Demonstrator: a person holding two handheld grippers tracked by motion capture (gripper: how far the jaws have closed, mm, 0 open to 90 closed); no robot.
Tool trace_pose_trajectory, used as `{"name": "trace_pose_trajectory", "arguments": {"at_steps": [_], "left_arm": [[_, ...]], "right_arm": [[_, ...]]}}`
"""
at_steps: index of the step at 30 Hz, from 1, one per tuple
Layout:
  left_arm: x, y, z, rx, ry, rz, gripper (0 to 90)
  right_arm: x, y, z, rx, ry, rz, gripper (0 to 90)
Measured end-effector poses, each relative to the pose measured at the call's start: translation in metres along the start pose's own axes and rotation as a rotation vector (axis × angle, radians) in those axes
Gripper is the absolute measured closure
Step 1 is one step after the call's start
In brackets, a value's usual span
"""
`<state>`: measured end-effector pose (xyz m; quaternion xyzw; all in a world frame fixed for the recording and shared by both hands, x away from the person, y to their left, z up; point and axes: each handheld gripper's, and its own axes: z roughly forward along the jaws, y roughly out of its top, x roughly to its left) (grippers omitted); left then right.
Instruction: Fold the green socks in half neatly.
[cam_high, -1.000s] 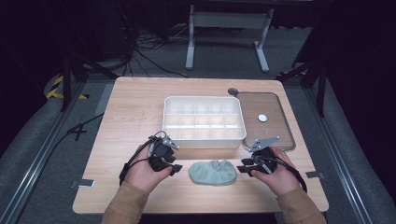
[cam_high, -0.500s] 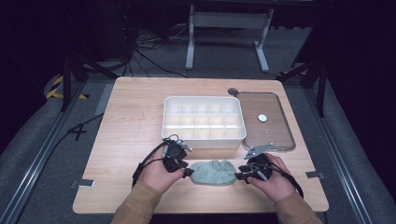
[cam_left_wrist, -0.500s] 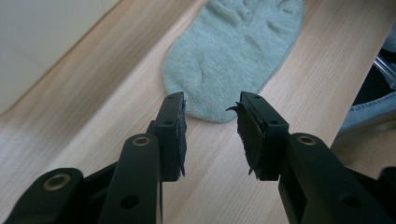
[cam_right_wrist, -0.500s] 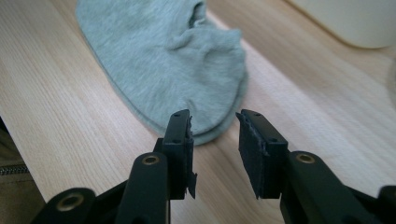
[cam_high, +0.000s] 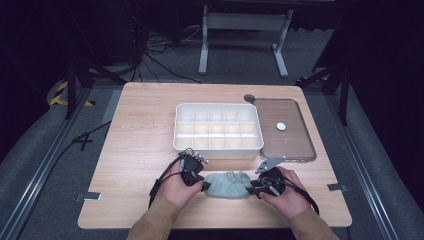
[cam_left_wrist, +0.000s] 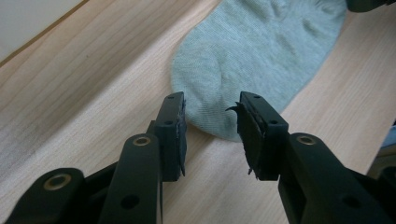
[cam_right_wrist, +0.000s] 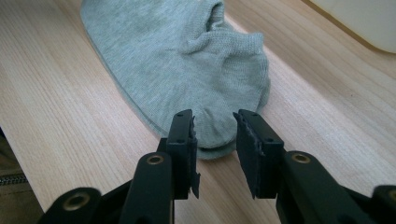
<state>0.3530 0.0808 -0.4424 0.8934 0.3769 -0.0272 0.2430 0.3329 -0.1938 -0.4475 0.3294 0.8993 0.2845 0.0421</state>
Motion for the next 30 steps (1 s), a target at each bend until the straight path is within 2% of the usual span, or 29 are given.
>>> {"name": "trace_pose_trajectory", "arguments": {"at_steps": [1, 5, 12, 15, 16, 19, 20, 21, 25, 30], "left_arm": [[0.0, 0.0, 0.002, 0.002, 0.017, 0.01, 59.7], [-0.003, 0.0, 0.006, 0.005, 0.021, 0.004, 59.8], [-0.012, 0.002, 0.009, 0.017, 0.067, 0.026, 58.5], [-0.013, 0.002, 0.011, 0.022, 0.063, 0.03, 59.5], [-0.013, 0.002, 0.012, 0.021, 0.057, 0.018, 60.1], [-0.013, 0.002, 0.012, 0.016, 0.03, -0.007, 66.6], [-0.013, 0.002, 0.012, 0.017, 0.014, -0.011, 75.3], [-0.013, 0.002, 0.012, 0.017, 0.014, -0.011, 77.2], [-0.014, 0.002, 0.01, 0.012, 0.035, -0.014, 79.7], [-0.018, 0.001, 0.001, 0.0, 0.057, -0.021, 80.6]], "right_arm": [[0.0, 0.0, 0.001, 0.002, -0.001, -0.006, 67.1], [0.0, 0.0, 0.002, 0.006, -0.004, -0.007, 67.1], [-0.001, -0.001, 0.005, 0.011, -0.014, -0.007, 66.4], [-0.001, -0.002, 0.006, 0.015, -0.021, -0.008, 66.2], [-0.001, -0.002, 0.006, 0.015, -0.021, -0.009, 66.2], [-0.002, -0.002, 0.007, 0.017, -0.02, -0.008, 65.6], [-0.003, -0.003, 0.008, 0.017, -0.021, -0.004, 65.3], [-0.003, -0.003, 0.008, 0.017, -0.021, -0.004, 65.3], [-0.002, -0.002, 0.005, 0.01, -0.029, -0.004, 65.1], [0.003, 0.002, -0.002, -0.022, -0.039, -0.027, 67.3]]}}
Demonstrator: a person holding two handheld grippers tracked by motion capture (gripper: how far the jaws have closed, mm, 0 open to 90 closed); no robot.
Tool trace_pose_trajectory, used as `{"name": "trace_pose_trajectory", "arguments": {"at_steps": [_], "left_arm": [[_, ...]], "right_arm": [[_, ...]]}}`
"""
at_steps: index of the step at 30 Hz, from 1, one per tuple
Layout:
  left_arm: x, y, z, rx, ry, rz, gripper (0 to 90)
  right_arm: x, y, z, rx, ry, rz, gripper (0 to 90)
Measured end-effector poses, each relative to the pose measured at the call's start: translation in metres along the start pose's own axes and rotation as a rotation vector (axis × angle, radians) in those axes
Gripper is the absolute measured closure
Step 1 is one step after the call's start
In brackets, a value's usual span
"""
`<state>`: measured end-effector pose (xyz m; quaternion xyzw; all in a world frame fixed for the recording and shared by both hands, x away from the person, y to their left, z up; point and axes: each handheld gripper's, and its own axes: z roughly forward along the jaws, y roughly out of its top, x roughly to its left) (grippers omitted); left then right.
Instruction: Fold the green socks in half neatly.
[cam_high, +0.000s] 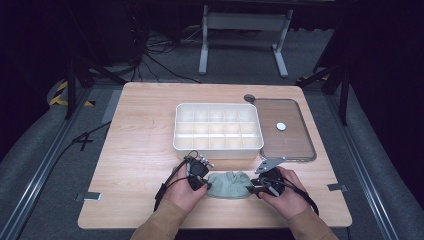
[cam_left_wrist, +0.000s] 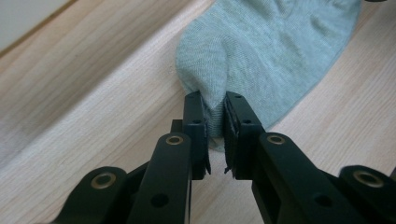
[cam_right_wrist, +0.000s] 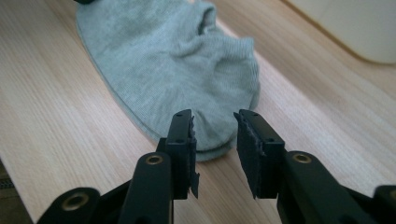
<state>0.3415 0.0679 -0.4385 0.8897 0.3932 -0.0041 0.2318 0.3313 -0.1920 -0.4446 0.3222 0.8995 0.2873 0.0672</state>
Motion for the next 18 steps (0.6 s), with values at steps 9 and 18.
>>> {"name": "trace_pose_trajectory", "arguments": {"at_steps": [9, 18], "left_arm": [[0.004, -0.004, -0.021, 0.029, 0.026, -0.017, 80.4], [0.013, -0.013, -0.029, 0.046, 0.031, -0.063, 80.3]], "right_arm": [[0.009, 0.005, 0.011, -0.051, 0.014, -0.024, 83.3], [0.014, 0.011, 0.026, -0.089, 0.068, -0.04, 88.5]]}}
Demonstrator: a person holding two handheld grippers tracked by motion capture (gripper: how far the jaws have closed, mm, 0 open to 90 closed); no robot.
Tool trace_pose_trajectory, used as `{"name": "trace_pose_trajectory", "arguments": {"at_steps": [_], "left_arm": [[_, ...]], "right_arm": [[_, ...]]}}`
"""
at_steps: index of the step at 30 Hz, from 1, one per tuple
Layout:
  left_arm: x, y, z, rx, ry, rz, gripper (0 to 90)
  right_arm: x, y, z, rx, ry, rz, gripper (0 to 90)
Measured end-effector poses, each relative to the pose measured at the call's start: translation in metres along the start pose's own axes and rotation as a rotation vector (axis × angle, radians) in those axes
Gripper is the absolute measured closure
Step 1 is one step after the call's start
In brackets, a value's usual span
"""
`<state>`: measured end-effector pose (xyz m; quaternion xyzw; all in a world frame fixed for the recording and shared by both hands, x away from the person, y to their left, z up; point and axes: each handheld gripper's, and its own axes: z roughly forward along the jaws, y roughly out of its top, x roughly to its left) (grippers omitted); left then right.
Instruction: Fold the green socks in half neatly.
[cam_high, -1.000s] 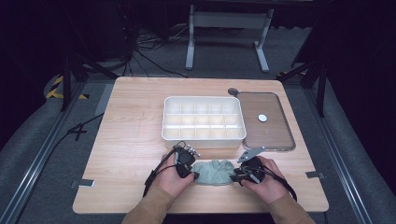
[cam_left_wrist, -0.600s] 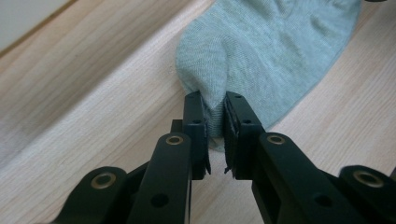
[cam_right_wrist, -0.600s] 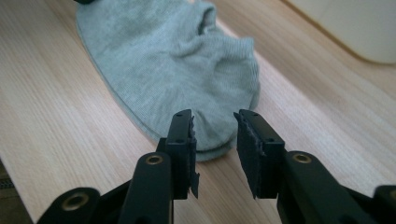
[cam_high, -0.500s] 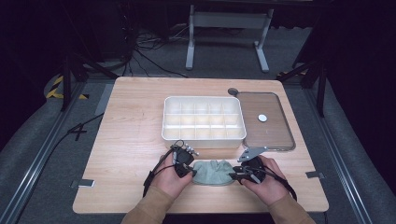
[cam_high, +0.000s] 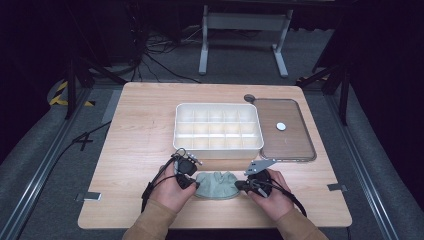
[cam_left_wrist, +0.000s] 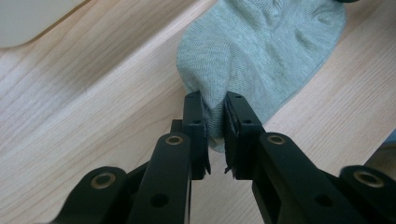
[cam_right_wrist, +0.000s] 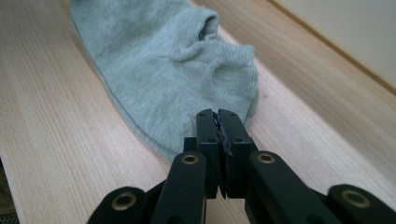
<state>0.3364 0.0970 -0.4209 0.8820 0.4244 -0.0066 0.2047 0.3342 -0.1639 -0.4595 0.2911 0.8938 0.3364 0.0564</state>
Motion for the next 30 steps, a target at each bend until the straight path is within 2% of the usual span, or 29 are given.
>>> {"name": "trace_pose_trajectory", "arguments": {"at_steps": [6, 12, 20, 22, 25, 28, 30], "left_arm": [[0.001, -0.001, -0.003, 0.001, -0.009, -0.002, 80.3], [-0.002, 0.003, -0.005, -0.01, -0.013, 0.017, 80.1], [-0.013, 0.016, -0.01, 0.001, -0.011, 0.058, 79.9], [-0.018, 0.022, -0.012, -0.004, -0.016, 0.079, 79.8], [-0.022, 0.026, -0.013, -0.009, -0.017, 0.088, 79.8], [-0.031, 0.035, -0.011, -0.012, -0.026, 0.118, 79.8], [-0.033, 0.037, -0.009, -0.011, -0.03, 0.121, 79.8]], "right_arm": [[0.002, 0.001, 0.004, 0.022, -0.013, -0.024, 89.0], [0.001, -0.001, 0.005, 0.013, -0.008, -0.033, 89.1], [0.0, -0.005, 0.005, -0.016, 0.002, -0.04, 89.2], [-0.001, -0.006, 0.005, -0.022, 0.004, -0.037, 89.2], [-0.001, -0.006, 0.005, -0.026, 0.005, -0.038, 89.2], [-0.001, -0.007, 0.005, -0.032, 0.006, -0.043, 89.2], [-0.001, -0.007, 0.005, -0.033, 0.005, -0.044, 89.2]]}}
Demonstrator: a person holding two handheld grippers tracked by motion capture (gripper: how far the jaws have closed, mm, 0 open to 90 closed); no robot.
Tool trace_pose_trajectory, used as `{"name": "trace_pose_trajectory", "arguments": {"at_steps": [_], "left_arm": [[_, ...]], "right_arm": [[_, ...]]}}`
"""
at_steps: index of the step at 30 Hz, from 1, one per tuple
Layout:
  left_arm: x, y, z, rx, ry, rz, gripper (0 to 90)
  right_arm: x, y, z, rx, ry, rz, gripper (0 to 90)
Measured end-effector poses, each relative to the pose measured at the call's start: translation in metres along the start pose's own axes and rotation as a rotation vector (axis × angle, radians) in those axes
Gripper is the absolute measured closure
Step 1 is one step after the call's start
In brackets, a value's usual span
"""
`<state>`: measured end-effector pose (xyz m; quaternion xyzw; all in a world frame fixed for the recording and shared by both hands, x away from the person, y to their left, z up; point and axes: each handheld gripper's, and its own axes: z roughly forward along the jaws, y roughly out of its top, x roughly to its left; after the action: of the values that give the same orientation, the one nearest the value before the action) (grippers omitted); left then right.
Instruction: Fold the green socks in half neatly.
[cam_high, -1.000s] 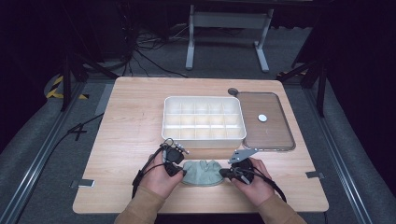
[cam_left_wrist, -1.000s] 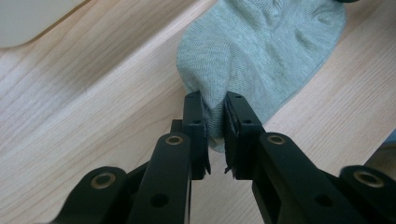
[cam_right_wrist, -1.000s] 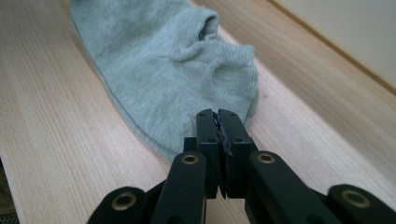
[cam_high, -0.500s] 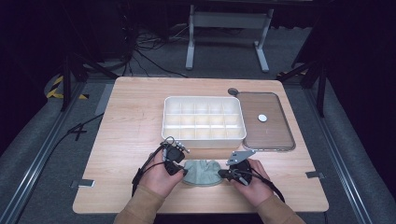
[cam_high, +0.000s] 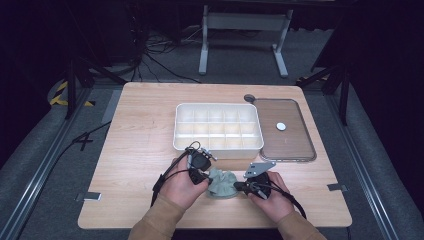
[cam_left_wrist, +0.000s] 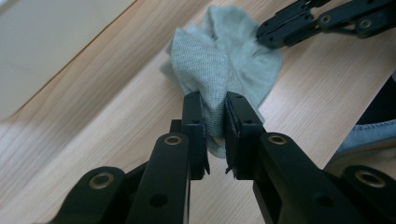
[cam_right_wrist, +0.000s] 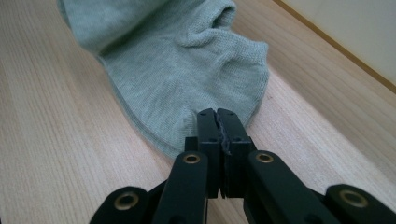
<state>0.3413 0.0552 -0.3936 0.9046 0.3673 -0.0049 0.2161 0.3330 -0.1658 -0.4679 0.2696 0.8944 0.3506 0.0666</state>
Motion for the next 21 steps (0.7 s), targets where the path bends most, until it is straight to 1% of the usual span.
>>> {"name": "trace_pose_trajectory", "arguments": {"at_steps": [2, 3, 4, 7, 10, 11, 12, 14, 15, 16, 18, 20, 21], "left_arm": [[-0.003, 0.004, 0.004, 0.007, -0.003, 0.018, 79.7], [-0.005, 0.006, 0.005, 0.011, -0.002, 0.021, 79.7], [-0.008, 0.011, 0.009, 0.012, -0.009, 0.037, 79.7], [-0.012, 0.015, 0.013, 0.019, -0.018, 0.047, 79.6], [-0.017, 0.021, 0.021, 0.022, -0.031, 0.073, 79.4], [-0.018, 0.023, 0.023, 0.029, -0.034, 0.071, 79.3], [-0.018, 0.025, 0.026, 0.026, -0.039, 0.079, 79.1], [-0.016, 0.027, 0.033, 0.018, -0.068, 0.073, 78.9], [-0.014, 0.027, 0.037, 0.018, -0.077, 0.069, 78.9], [-0.014, 0.027, 0.042, 0.015, -0.091, 0.073, 78.9], [-0.015, 0.026, 0.046, 0.002, -0.126, 0.07, 78.9], [-0.016, 0.026, 0.046, -0.003, -0.13, 0.076, 78.6], [-0.015, 0.026, 0.047, -0.024, -0.128, 0.079, 76.4]], "right_arm": [[0.0, -0.001, 0.0, -0.004, 0.001, -0.001, 89.2], [0.0, -0.001, 0.0, -0.008, 0.001, -0.003, 89.2], [0.0, -0.002, 0.0, -0.011, -0.001, -0.001, 89.2], [0.0, -0.003, 0.0, -0.016, 0.001, -0.001, 89.2], [0.0, -0.003, 0.0, -0.02, 0.001, 0.0, 89.2], [0.0, -0.004, 0.0, -0.023, 0.002, -0.001, 89.1], [0.0, -0.004, 0.0, -0.024, 0.003, -0.002, 89.2], [-0.001, -0.005, 0.0, -0.03, 0.006, 0.0, 89.0], [-0.001, -0.005, 0.0, -0.033, 0.011, 0.001, 89.0], [-0.002, -0.005, 0.0, -0.036, 0.013, 0.005, 89.0], [-0.003, -0.006, 0.0, -0.037, 0.02, 0.008, 89.0], [-0.003, -0.005, 0.0, -0.036, 0.021, 0.008, 88.9], [-0.003, -0.005, 0.0, -0.036, 0.022, 0.009, 88.9]]}}
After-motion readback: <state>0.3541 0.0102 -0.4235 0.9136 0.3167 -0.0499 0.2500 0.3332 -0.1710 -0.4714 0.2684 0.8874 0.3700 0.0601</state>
